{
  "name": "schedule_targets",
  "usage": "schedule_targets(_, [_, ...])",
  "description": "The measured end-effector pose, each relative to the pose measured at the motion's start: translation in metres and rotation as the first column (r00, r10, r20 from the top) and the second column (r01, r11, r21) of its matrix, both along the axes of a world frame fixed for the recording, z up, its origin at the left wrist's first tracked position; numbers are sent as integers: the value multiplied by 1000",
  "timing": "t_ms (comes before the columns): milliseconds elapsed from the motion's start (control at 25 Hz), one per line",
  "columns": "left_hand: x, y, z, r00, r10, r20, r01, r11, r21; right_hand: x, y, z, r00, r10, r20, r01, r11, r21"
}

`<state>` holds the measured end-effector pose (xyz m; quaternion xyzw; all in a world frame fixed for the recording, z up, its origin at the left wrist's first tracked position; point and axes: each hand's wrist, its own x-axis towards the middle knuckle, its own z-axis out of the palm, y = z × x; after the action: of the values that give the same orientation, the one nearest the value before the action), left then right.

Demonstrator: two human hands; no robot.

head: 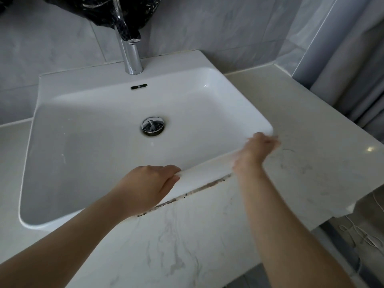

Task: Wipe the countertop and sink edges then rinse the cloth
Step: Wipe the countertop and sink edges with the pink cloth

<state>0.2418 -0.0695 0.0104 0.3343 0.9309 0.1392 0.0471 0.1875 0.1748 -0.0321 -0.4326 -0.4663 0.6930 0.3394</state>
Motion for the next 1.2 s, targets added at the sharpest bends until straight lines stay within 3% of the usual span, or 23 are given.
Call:
schedule_targets(80, [1, 1, -2, 1000, 15, -25, -15, 1000, 19, -1, 10, -5, 994, 13, -106, -22, 997, -79])
schedule_targets(160, [1, 1, -5, 999, 27, -47, -26, 999, 21, 14, -30, -11, 998, 8, -59, -10, 1000, -30])
schedule_targets(320, [2, 2, -5, 998, 49, -34, -47, 998, 35, 39, -119, -16, 983, 179, 41, -165, 959, -228])
schedule_targets(440, [3, 2, -3, 996, 79, -38, -77, 996, 37, 15, -48, -27, 1000, 23, 17, -21, 993, -119])
schedule_targets(560, [5, 2, -6, 994, 94, -56, -94, 996, 10, 4, 9, -14, 998, 42, -52, -49, 989, -140])
schedule_targets(640, [5, 3, -7, 994, 86, -65, -86, 996, 12, 18, -18, -6, 991, 63, -117, -84, 980, -182])
schedule_targets(760, [4, 1, -7, 994, 71, -78, -69, 997, 22, 41, -100, 3, 975, 221, -16, -210, 896, -392])
schedule_targets(880, [5, 1, -5, 996, 63, -61, -62, 998, 25, 48, -100, 28, 965, 260, 39, -207, 843, -496])
schedule_targets(1040, [9, -3, 0, 993, 119, -22, -119, 993, -19, 54, -53, 54, 987, 162, -3, -154, 934, -321])
schedule_targets(1120, [19, -20, 0, 985, 164, -57, -164, 986, 11, 46, -51, 46, 986, 119, -115, -151, 934, -323])
schedule_targets(1200, [26, -38, -3, 973, 182, -142, -179, 983, 29, 43, -75, 31, 986, 116, -123, -153, 922, -355])
